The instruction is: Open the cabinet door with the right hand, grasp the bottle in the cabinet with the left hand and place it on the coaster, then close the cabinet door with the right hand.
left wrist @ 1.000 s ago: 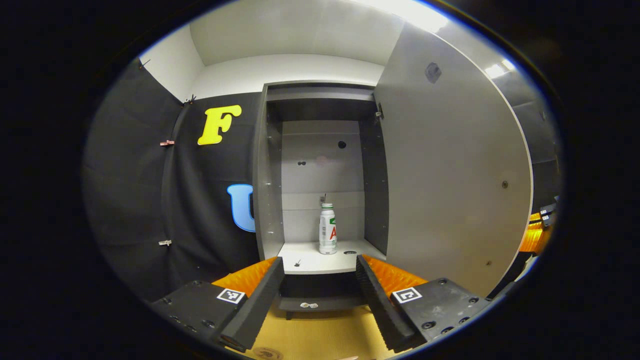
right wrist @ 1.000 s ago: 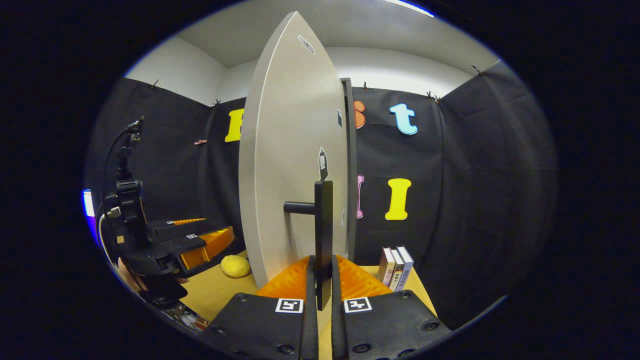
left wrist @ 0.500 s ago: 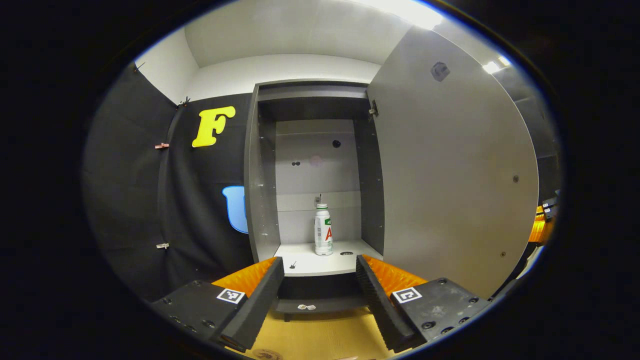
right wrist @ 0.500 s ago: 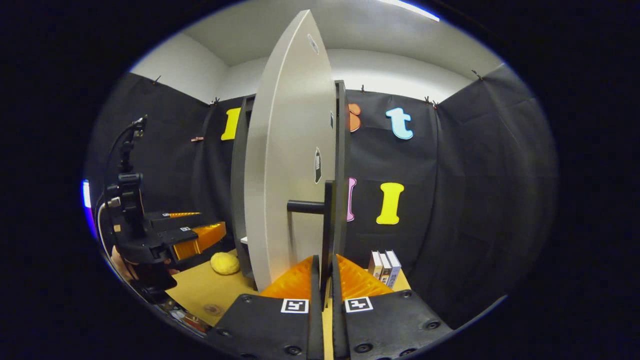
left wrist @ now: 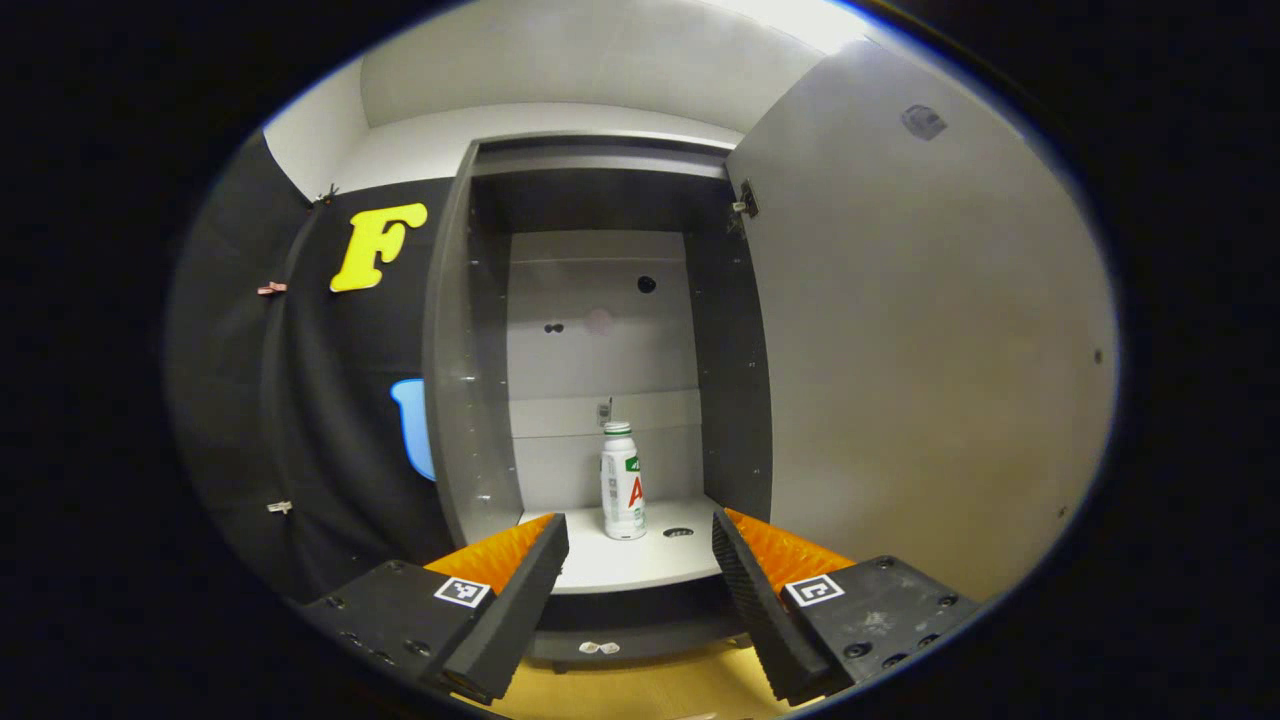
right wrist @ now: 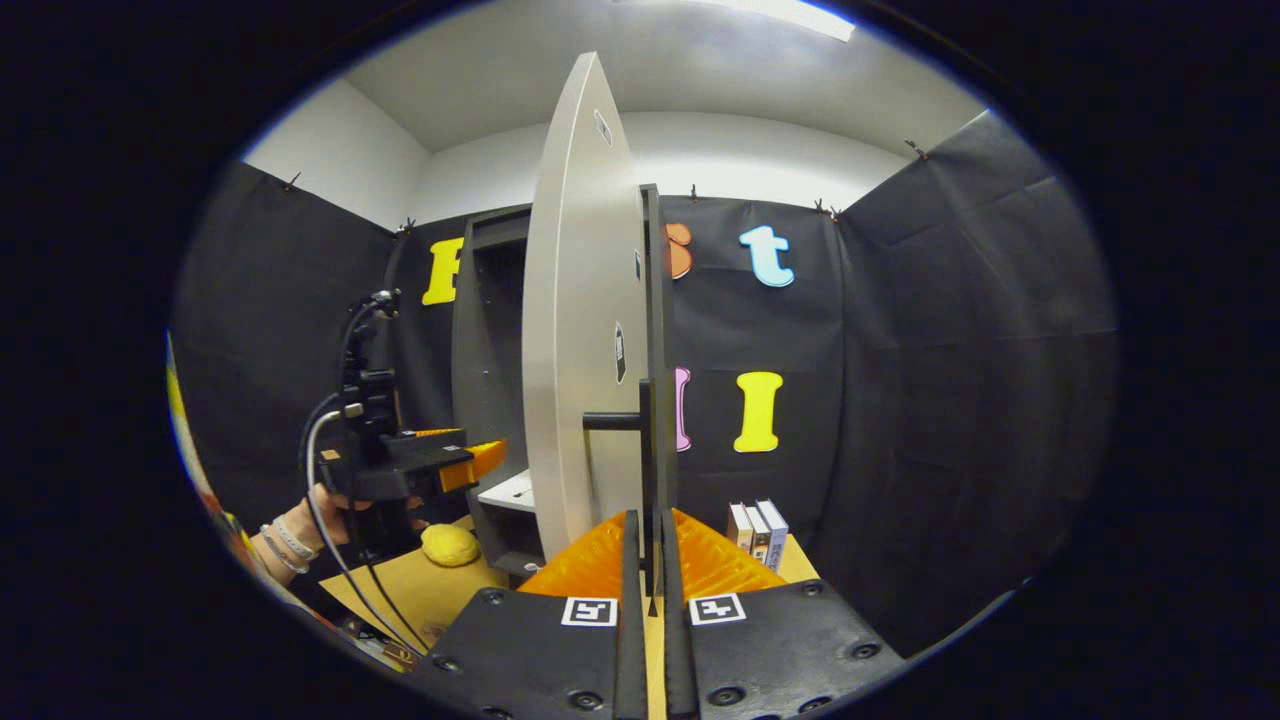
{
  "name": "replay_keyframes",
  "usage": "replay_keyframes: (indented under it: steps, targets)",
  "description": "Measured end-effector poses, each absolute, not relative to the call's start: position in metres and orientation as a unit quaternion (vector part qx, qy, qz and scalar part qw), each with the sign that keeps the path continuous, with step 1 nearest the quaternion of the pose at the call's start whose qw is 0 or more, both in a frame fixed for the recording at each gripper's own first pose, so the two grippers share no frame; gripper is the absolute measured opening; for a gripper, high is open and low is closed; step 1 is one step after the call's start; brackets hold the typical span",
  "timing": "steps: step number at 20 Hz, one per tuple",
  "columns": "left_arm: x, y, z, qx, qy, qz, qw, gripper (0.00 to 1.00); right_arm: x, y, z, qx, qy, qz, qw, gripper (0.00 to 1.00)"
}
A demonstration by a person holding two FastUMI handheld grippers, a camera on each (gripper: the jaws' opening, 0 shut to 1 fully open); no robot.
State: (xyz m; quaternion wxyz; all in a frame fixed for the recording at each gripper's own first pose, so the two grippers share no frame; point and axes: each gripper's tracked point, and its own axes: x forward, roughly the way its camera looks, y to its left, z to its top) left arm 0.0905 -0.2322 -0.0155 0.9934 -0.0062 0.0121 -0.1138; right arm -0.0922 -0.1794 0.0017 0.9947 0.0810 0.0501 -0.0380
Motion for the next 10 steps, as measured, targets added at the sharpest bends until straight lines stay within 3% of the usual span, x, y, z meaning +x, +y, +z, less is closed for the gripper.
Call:
replay_keyframes:
  steps: [10]
  targets:
    - [0.253,-0.251,-0.049,0.009,0.019,-0.17,0.985,0.89,-0.121,-0.155,0.038,0.029,0.026,-0.209,0.977,0.11]
